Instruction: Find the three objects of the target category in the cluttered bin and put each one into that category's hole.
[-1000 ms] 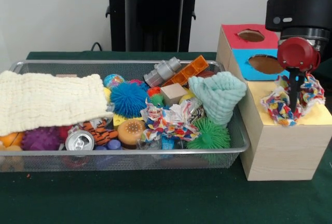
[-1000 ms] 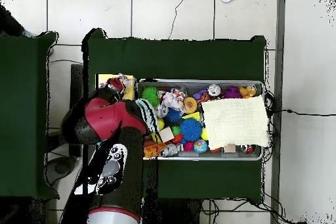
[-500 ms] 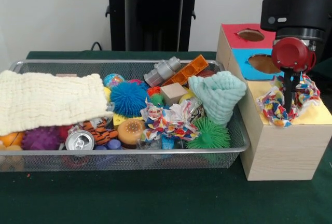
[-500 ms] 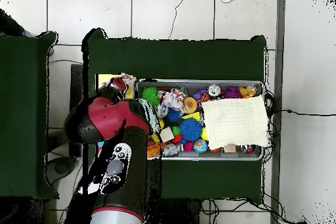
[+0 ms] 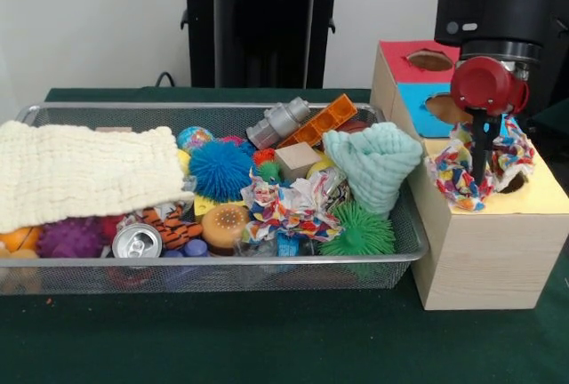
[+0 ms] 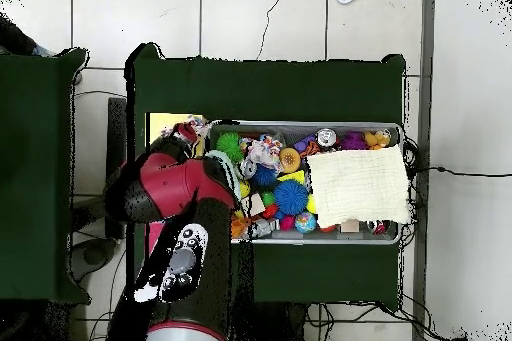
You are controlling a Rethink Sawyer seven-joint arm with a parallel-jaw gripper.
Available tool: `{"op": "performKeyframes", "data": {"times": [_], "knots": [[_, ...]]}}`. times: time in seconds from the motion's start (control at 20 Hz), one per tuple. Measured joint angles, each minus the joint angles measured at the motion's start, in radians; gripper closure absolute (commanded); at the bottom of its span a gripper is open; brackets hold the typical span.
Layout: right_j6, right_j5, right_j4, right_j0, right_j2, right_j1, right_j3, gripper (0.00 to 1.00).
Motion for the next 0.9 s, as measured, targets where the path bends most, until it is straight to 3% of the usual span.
{"op": "performKeyframes", "data": {"times": [0.5,0.9], "knots": [[0.0,0.0,0.0,-0.062,0.03,-0.065,0.125,1.0],[0.0,-0.006,0.0,-0.062,0.03,-0.084,0.173,1.0]]}}
